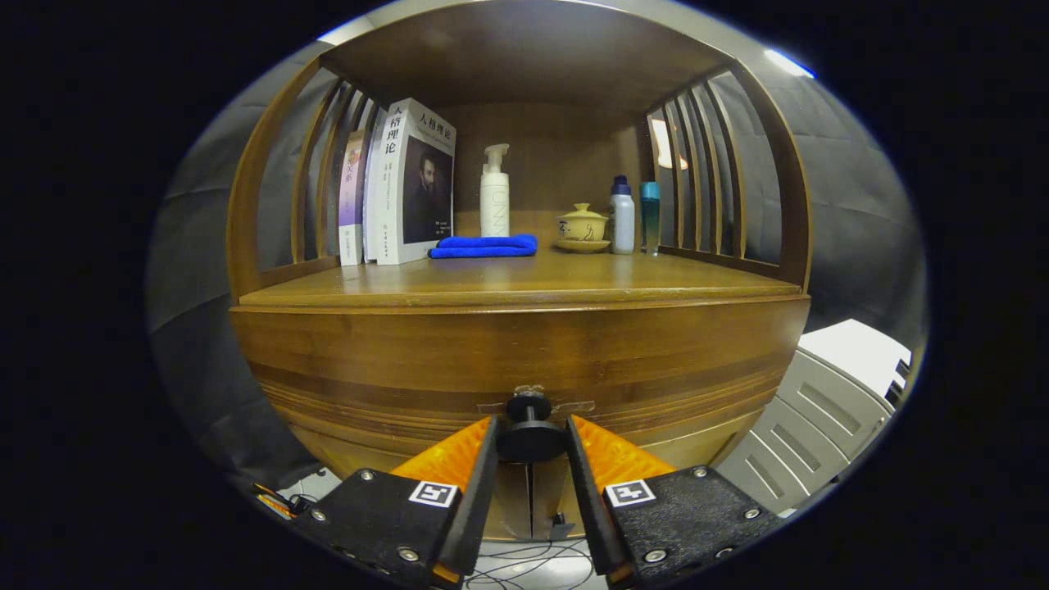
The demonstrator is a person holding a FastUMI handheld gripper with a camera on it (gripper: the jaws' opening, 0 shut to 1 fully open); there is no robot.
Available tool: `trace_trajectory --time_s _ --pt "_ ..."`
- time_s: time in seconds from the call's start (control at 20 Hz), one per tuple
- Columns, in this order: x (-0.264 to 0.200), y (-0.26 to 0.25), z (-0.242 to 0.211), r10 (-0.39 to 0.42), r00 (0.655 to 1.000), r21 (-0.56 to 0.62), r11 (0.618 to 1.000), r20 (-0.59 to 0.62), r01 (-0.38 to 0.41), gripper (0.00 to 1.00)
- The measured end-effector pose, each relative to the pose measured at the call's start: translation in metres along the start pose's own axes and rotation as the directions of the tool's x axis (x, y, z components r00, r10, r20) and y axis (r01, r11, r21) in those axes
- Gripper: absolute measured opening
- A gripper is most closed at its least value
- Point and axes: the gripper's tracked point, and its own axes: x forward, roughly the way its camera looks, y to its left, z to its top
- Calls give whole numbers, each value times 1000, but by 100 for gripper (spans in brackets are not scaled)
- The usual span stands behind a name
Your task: Pull open the drawer, take out the items inside it, and place them on the countertop above the cabinet.
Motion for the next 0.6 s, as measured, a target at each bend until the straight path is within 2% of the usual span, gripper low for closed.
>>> trace_trajectory --time_s 0.35,0.6 --pt "-1 0 -2 -18 1000 11 1000 -19 18 44" --pt "-7 0 -4 -15 1000 11 1000 -18 15 43"
